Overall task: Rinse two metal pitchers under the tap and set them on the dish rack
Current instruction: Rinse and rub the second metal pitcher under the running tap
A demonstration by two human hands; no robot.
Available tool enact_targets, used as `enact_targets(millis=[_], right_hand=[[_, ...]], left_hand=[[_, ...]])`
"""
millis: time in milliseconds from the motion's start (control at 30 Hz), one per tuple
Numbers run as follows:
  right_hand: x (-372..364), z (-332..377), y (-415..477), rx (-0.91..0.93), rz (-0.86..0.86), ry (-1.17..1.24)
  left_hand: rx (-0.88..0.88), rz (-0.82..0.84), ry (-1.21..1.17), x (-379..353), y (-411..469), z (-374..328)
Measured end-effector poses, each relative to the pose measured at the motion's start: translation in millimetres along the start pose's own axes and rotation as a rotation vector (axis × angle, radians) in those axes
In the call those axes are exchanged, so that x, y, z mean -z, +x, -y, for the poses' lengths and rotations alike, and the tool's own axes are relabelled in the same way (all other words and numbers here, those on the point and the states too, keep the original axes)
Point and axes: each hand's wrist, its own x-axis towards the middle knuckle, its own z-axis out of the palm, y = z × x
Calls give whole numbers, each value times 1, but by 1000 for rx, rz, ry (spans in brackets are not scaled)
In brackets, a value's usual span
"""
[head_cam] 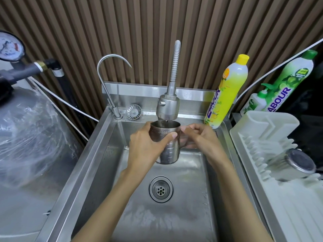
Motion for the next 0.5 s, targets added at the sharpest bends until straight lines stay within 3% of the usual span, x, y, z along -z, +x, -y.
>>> enact_targets(millis=[133,233,333,500], right_hand=[[8,21,-9,165,-165,-490],[9,30,-19,248,-221,-633],[9,21,-18,288,-228,-534],[4,5,-4,248,-127,-58]], left_hand=[[127,169,-271,-9,0,7],[191,249,-565,-23,0,11],[148,216,-692,-33,2,11],[34,43,-735,-33,10,8]])
